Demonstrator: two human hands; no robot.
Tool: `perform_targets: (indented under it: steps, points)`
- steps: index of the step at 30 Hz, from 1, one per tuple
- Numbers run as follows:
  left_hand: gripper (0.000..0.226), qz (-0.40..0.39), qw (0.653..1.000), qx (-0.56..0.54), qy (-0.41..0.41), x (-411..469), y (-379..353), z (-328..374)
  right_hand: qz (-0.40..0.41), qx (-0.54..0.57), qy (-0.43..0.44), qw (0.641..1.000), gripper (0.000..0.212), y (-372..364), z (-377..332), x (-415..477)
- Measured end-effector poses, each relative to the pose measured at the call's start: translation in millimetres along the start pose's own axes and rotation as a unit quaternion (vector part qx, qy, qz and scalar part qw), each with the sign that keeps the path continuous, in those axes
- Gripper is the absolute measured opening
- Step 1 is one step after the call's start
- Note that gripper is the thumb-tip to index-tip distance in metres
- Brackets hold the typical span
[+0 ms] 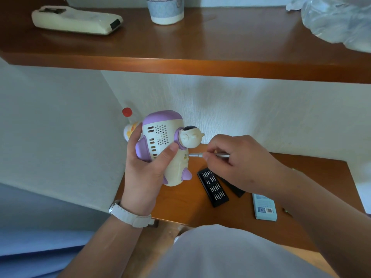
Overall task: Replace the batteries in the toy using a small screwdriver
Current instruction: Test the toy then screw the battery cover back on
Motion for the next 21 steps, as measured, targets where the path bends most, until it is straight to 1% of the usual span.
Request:
perform_targets:
  steps: [4, 8, 13, 15, 21]
  points:
    - [0.082, -0.003, 1.0, 0.003, 0.002, -2, 2, -2, -0.003, -0.007, 0.032, 0.999, 0.012, -3, -5, -3]
    - [0.084, -0.007, 1.0, 0.011, 0.006, -2, 4, -5, -0.014, -0.007, 0.025, 1.0, 0.016, -6, -5, -3]
    - [0.09, 0.002, 1.0, 0.018, 0.022, -3, 5, -14, -0.007, -0.017, 0.015, 1.0, 0.008, -7, -2, -2]
    - [0.087, 0.004, 1.0, 0.014, 0.027, -2, 7, -18, -0.012, -0.015, 0.004, 1.0, 0.004, -9, 0, -1]
    - [0.084, 0.006, 0.999, 0.004, 0.035, 2, 5, -25, -0.035, -0.009, -0.034, 0.999, 0.013, -14, 10, 3]
Point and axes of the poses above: each hand's wrist, its own x-axis towards the middle knuckle, its own y-axis out of the back of the hand, z = x × y, the point moved 10 cm from there along x, towards the middle knuckle, and after that the axes turned 11 degrees about -z, right-handed, at the moved point
